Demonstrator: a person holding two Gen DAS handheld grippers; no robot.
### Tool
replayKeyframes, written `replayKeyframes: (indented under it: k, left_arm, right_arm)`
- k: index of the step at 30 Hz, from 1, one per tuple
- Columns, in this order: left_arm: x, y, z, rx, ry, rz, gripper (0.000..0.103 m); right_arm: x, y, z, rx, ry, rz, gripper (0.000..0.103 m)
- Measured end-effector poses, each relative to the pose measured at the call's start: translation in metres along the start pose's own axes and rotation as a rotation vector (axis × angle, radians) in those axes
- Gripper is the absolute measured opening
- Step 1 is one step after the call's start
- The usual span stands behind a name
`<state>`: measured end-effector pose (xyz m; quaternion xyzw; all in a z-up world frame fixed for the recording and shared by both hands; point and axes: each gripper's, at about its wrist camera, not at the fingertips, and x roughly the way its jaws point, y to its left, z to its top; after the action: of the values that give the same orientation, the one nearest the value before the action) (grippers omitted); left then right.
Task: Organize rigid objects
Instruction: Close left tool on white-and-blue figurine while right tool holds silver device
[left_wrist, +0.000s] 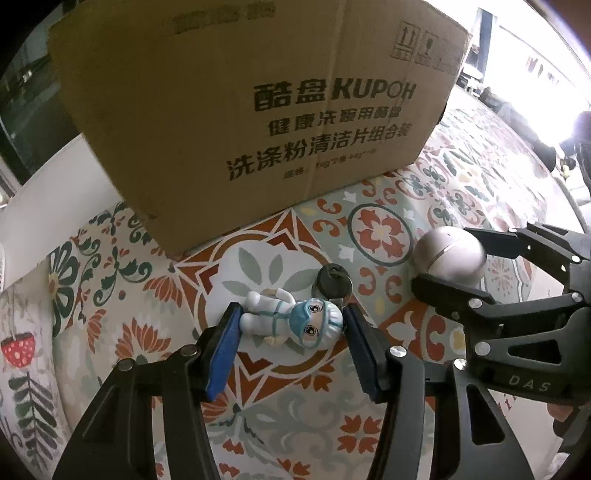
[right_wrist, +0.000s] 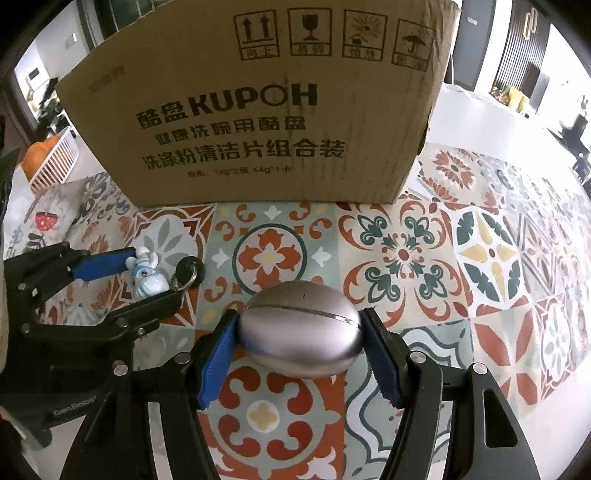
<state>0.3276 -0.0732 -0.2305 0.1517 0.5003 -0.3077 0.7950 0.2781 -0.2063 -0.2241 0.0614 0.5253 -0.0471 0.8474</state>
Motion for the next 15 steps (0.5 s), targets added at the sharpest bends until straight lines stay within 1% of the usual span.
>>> replayKeyframes:
  k: [5, 8, 11, 15]
  left_arm:
    - [-0.013, 0.009, -0.01, -0.077, -0.017, 0.022, 0.055]
    - [-0.02, 0.011, -0.015, -0.124, -0.025, 0.053, 0.055]
    - [-0.031, 0.013, -0.019, -0.161, -0.044, 0.085, 0.055]
    - [-0.048, 0.01, -0.025, -0.202, -0.068, 0.093, 0.055]
  right_arm:
    - [-0.006, 0.015, -0.004, -0.004, -0.003, 0.002, 0.066]
    - [-0.011, 0.021, -0.006, -0.003, -0.009, 0.002, 0.066]
    - [-0.021, 0.02, -0.005, 0.003, -0.02, -0.006, 0.066]
    - [-0.031, 0.016, -0.004, 0.015, -0.035, -0.003, 0.066]
